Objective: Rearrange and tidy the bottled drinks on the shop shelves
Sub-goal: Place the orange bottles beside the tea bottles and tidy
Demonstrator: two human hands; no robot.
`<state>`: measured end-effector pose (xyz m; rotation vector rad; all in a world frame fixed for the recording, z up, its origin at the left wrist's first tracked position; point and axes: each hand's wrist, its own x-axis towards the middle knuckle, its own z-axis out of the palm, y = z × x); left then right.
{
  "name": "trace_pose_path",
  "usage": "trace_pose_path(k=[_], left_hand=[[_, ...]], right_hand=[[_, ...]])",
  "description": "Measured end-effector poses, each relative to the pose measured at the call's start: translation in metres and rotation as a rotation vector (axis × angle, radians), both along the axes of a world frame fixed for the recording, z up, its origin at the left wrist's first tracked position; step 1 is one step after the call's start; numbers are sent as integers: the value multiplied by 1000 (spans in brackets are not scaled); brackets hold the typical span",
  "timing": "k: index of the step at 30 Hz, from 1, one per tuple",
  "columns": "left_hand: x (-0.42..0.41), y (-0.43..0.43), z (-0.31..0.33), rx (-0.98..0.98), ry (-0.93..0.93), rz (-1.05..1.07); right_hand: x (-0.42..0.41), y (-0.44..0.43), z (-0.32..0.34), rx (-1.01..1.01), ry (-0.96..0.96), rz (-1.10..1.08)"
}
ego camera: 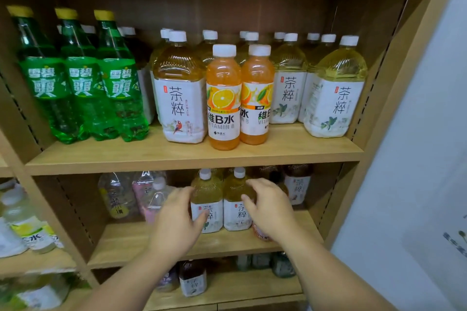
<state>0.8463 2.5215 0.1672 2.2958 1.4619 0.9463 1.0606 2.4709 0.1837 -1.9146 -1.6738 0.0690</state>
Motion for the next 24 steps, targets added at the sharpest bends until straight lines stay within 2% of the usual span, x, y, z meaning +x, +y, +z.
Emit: trace_pose_path(k=[4,10,17,24], left_hand=[[8,19,-8,-162,80,-55],[18,48,2,-232,157,-50],[40,82,-5,-539,73,22],[47,89,-14,-372,-193,44]], right_hand=[[0,28,10,-252,-91,-57],[6,59,30,-558,-215,-26],[3,62,21,-451,-157,29],[4,60,14,-427,-161,27]])
